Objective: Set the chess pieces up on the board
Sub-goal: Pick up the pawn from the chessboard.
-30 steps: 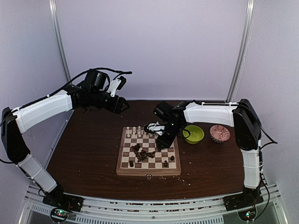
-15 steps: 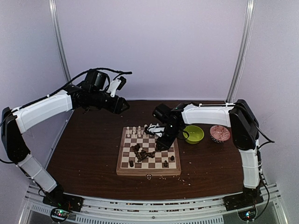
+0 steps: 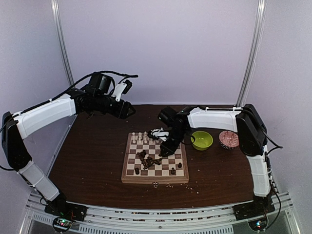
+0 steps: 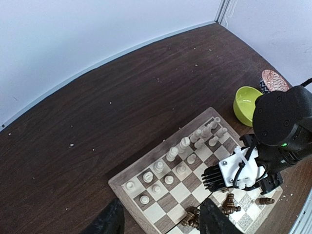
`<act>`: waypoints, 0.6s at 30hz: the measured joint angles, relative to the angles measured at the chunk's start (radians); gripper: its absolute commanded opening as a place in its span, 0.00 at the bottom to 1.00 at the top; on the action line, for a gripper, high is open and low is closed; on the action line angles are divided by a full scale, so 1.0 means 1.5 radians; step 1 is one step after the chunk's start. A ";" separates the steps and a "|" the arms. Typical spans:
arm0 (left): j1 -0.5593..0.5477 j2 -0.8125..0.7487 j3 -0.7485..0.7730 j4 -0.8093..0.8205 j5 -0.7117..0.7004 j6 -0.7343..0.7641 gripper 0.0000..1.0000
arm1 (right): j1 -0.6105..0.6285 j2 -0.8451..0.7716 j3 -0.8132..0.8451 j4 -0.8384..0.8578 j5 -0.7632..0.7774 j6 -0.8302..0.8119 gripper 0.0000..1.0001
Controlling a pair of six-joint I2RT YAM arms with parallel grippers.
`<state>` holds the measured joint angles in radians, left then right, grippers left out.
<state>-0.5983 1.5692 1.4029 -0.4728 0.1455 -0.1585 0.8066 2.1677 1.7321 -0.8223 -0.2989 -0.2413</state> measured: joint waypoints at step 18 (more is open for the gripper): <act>0.000 0.010 0.006 -0.001 0.010 0.000 0.55 | -0.009 -0.136 -0.098 0.005 -0.087 -0.040 0.23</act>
<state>-0.5983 1.5848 1.4124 -0.4740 0.1608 -0.1585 0.7925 1.9640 1.5848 -0.8143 -0.4290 -0.3012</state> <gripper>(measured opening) 0.553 0.270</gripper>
